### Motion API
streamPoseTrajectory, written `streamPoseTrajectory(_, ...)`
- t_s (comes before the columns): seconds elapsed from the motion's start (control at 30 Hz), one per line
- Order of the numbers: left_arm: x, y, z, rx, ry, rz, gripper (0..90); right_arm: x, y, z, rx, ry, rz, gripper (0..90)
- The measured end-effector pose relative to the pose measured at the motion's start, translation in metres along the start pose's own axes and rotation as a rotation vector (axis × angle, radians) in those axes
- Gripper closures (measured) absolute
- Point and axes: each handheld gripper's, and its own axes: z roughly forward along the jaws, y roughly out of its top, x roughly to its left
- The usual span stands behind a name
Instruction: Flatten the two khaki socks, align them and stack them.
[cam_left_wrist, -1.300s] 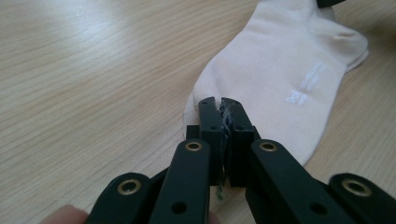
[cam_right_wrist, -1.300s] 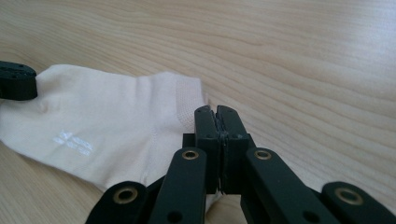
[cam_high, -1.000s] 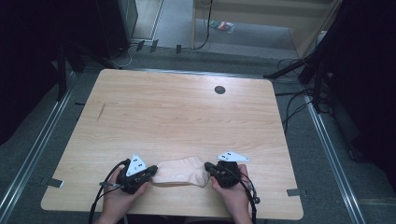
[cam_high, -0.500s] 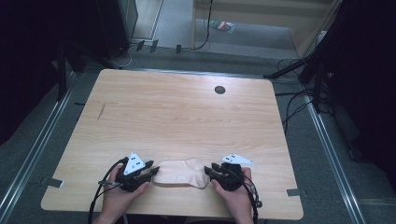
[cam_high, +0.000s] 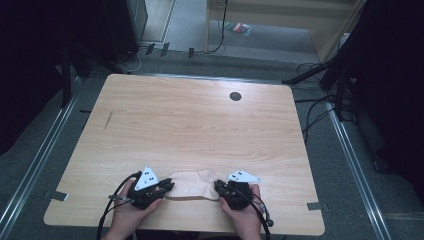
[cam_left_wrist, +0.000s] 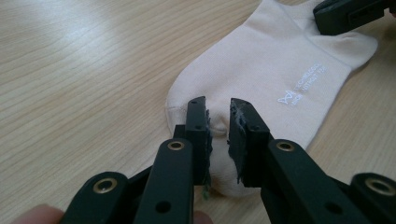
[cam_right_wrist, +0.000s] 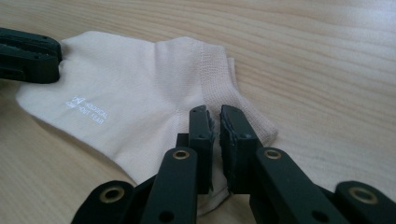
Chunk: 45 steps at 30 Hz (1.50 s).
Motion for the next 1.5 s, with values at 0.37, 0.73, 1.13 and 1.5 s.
streamPoseTrajectory(0.37, 0.005, 0.0, -0.001, -0.039, 0.003, -0.027, 55.9, 0.0, 0.004, 0.006, -0.094, 0.005, -0.062, 58.6)
streamPoseTrajectory(0.73, 0.018, 0.004, -0.019, -0.198, -0.02, -0.113, 18.4, -0.018, 0.011, -0.004, -0.233, 0.033, -0.002, 24.2)
streamPoseTrajectory(1.13, 0.039, -0.001, -0.033, -0.209, 0.05, -0.154, 13.9, -0.036, 0.019, -0.018, -0.253, -0.021, 0.022, 11.5)
streamPoseTrajectory(1.5, 0.071, -0.011, -0.05, -0.236, 0.107, -0.24, 12.5, -0.062, 0.019, -0.031, -0.268, -0.066, 0.064, 11.5)
